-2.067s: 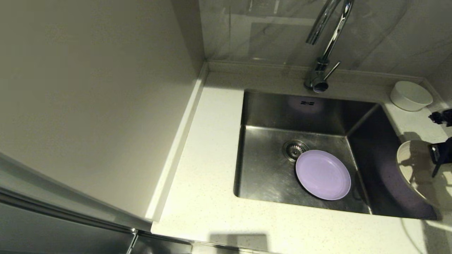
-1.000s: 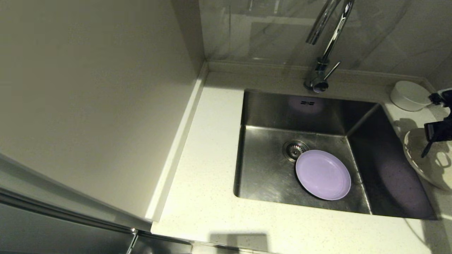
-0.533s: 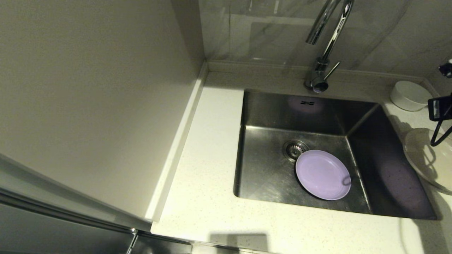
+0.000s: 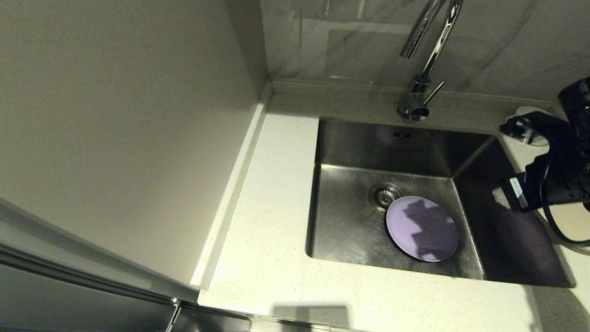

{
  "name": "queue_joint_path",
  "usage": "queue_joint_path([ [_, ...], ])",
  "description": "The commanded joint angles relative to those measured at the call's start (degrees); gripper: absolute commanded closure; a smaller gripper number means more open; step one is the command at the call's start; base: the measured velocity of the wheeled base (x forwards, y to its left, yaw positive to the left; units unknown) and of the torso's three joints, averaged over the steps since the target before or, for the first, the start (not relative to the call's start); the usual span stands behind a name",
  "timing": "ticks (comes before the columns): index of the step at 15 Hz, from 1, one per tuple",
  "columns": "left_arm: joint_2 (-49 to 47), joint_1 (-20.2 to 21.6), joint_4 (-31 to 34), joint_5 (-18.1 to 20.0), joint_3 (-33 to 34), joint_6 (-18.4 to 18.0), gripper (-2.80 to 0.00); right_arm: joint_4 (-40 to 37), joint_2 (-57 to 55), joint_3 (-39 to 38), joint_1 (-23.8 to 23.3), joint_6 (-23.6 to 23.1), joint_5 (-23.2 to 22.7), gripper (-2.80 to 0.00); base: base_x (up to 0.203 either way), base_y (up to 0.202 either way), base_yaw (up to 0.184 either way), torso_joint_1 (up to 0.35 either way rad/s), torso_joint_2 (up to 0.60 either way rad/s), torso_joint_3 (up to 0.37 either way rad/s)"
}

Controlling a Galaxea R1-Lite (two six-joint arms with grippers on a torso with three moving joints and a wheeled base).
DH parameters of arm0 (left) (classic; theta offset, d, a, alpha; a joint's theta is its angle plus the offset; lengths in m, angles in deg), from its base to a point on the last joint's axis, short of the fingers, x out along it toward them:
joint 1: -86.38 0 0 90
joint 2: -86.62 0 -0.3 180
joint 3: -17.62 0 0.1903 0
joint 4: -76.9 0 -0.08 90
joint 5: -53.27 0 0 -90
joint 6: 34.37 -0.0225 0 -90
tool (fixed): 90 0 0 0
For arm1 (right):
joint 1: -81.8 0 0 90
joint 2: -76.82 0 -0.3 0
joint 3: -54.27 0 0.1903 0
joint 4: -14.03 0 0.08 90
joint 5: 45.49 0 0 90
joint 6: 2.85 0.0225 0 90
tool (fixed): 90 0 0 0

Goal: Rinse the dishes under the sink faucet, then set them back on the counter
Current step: Put a plate back to the table from the sink

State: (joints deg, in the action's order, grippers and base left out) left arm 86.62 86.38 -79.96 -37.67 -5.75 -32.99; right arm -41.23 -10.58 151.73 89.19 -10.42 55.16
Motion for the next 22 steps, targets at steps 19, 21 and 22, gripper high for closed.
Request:
queue_joint_path([
  [19,0.1,0.0,0.0,0.0,0.0,0.0,0.0,14.1,-44.5,23.5,-11.0,-23.3,-10.9,-2.8,0.0,0.0,0.0,0.0,0.0,0.0],
  [21,0.1,0.0,0.0,0.0,0.0,0.0,0.0,15.8,-46.0,24.5,-15.5,-29.2,-16.6,-2.8,0.0,0.0,0.0,0.0,0.0,0.0],
  [22,0.1,0.0,0.0,0.0,0.0,0.0,0.0,16.0,-46.9,24.9,-17.2,-31.8,-19.6,-2.8,0.0,0.0,0.0,0.0,0.0,0.0],
])
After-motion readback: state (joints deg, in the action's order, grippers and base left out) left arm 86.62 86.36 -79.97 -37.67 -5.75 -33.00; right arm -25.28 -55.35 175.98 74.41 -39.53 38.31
